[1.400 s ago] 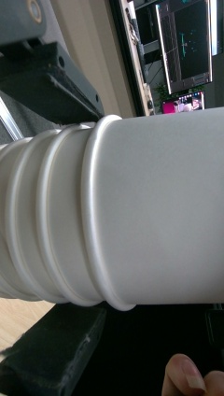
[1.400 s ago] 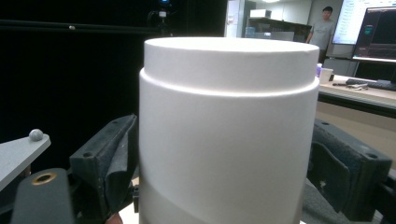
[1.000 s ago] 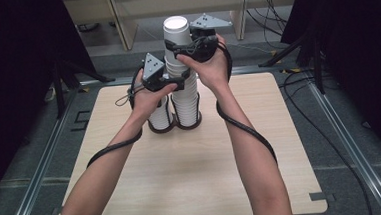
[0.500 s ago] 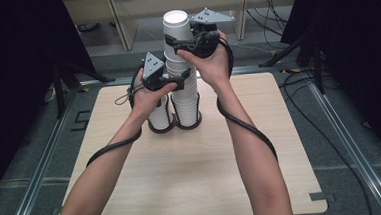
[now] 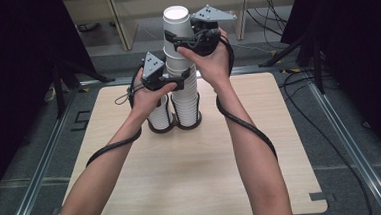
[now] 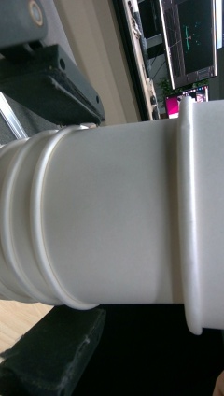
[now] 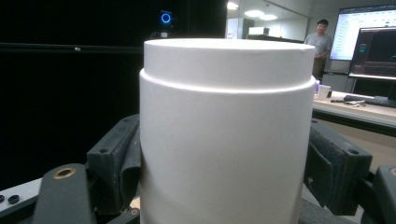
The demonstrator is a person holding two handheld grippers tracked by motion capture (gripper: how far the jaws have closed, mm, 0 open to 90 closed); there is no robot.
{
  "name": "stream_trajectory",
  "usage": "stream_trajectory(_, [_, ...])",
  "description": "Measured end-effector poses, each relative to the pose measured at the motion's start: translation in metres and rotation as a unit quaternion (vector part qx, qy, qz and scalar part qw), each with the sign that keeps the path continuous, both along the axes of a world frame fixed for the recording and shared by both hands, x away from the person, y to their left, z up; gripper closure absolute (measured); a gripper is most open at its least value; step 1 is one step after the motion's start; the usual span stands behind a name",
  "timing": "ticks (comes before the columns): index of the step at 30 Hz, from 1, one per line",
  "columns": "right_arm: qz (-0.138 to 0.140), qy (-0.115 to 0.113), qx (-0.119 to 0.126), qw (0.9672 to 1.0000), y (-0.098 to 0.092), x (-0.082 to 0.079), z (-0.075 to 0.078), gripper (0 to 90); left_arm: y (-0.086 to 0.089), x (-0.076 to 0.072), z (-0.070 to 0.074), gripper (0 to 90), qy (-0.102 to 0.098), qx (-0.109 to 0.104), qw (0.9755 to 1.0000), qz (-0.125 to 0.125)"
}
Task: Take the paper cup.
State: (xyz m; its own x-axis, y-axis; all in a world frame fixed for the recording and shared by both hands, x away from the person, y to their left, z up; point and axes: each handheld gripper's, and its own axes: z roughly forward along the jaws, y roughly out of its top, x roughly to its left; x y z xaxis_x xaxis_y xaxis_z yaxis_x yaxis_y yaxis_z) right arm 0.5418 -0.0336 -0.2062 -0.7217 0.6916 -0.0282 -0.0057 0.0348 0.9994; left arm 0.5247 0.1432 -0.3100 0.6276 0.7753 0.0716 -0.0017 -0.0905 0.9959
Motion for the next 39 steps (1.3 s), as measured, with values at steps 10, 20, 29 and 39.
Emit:
stream_trajectory(10, [0.0,-0.011,0.014,0.9998,-0.001,0.0,0.009,22.5,0.001,0.001,0.001,5.7,0.0,0.007,1.0,0.0])
stream_trajectory(20, [0.002,-0.027,0.033,0.9991,-0.003,-0.005,0.02,22.6,0.001,0.002,0.001,5.7,0.0,0.009,1.0,-0.001])
stream_trajectory(29, [-0.002,-0.048,0.046,0.9978,-0.01,-0.012,0.03,22.7,0.0,0.003,0.0,5.6,-0.007,0.001,1.0,-0.003])
stream_trajectory(39, [-0.005,-0.053,0.052,0.9972,-0.018,-0.018,0.037,22.8,0.0,0.004,0.0,5.4,-0.009,0.004,0.9999,-0.003])
